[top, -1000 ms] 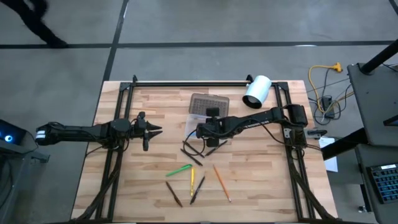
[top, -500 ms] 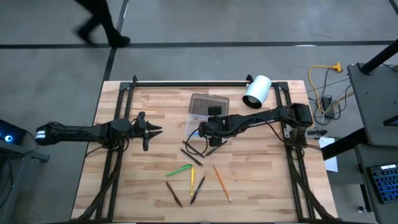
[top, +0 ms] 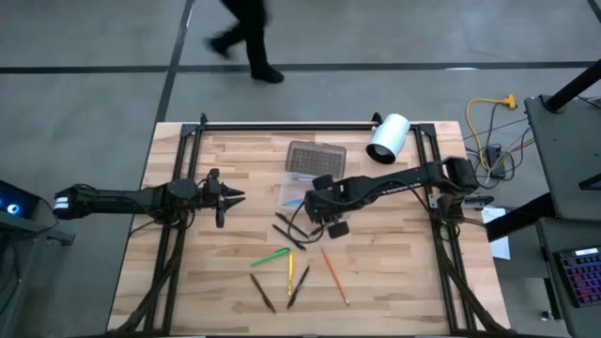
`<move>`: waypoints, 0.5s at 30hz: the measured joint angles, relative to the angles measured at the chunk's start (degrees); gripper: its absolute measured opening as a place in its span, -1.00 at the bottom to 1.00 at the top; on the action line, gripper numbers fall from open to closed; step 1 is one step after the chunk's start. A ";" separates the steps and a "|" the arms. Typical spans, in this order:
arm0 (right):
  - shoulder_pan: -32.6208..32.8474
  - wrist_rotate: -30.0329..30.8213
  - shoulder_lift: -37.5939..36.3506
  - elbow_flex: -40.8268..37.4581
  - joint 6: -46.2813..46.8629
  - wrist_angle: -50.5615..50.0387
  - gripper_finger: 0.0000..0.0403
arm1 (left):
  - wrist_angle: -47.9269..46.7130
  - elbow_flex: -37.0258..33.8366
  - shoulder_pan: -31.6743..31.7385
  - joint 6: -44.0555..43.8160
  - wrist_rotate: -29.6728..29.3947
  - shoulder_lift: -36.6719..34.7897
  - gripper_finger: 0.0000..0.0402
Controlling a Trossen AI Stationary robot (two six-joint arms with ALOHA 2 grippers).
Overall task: Pick & place school supplies into a supply box
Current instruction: Put the black pen into the supply box
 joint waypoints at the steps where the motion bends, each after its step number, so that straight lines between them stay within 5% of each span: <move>1: 0.35 0.01 0.00 -0.08 -0.76 0.03 -0.62 | -0.02 0.00 0.00 -0.02 0.00 0.00 -0.65; 8: 2.06 -0.59 0.00 -1.38 -4.00 0.12 -0.65 | -0.02 0.00 0.00 0.00 -0.01 0.00 -0.65; 15: 2.02 -9.52 0.00 -2.89 -6.88 0.40 -0.65 | -0.02 -0.02 0.00 -0.02 0.01 0.00 -0.65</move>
